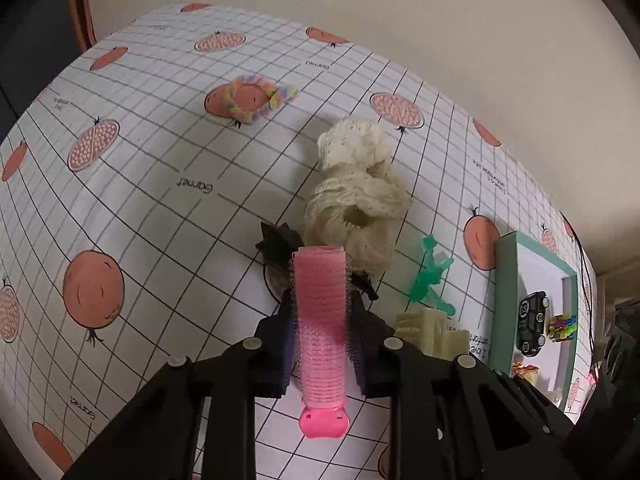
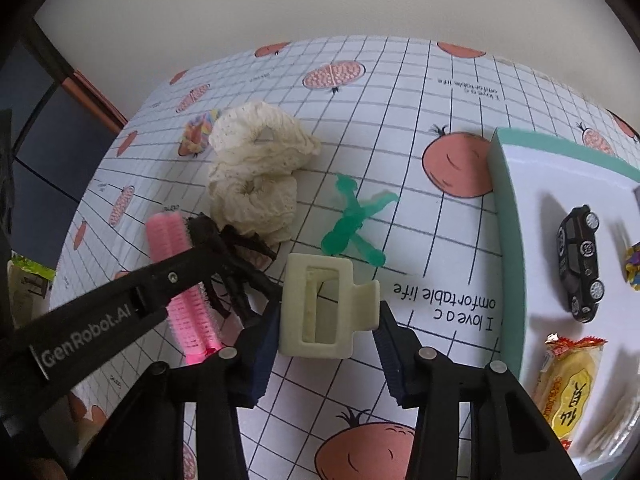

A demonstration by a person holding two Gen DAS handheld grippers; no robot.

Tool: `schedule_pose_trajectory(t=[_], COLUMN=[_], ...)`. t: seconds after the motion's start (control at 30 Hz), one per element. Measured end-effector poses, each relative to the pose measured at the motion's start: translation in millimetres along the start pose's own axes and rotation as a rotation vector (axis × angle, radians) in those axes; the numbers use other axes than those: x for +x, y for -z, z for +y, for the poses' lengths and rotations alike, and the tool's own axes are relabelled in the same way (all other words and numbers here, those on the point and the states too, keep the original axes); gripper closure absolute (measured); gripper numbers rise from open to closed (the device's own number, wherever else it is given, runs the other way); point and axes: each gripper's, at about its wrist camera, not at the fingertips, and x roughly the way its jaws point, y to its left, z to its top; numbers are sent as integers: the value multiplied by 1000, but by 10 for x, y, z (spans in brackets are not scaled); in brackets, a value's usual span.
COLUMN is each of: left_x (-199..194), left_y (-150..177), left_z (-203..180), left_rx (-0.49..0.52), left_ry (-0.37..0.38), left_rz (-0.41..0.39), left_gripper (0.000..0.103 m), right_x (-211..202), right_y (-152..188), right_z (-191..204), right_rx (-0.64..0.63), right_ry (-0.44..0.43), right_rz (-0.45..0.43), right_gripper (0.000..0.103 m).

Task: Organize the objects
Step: 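Grasp the pink hair roller with the left gripper while the right gripper grasps the cream hair clip, then lift the hair roller and hair clip and carry both over the tray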

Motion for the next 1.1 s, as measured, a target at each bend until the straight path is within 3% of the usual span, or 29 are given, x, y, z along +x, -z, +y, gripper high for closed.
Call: schedule_pose_trajectory(t=[0.47,1.1], left_x=[-369,-415], left_y=[-30,222], left_z=[-223,-1116], left_rx=[10,135], left_ry=[54,125], left_rz=[-83,-86], left_gripper=[78,78], right_x=[-348,-902], right_y=[-57,29], right_z=[-210,-1162], right_rx=[19,154], right_ry=[-21,22], right_rz=[-59,-137], right_gripper=[55,55])
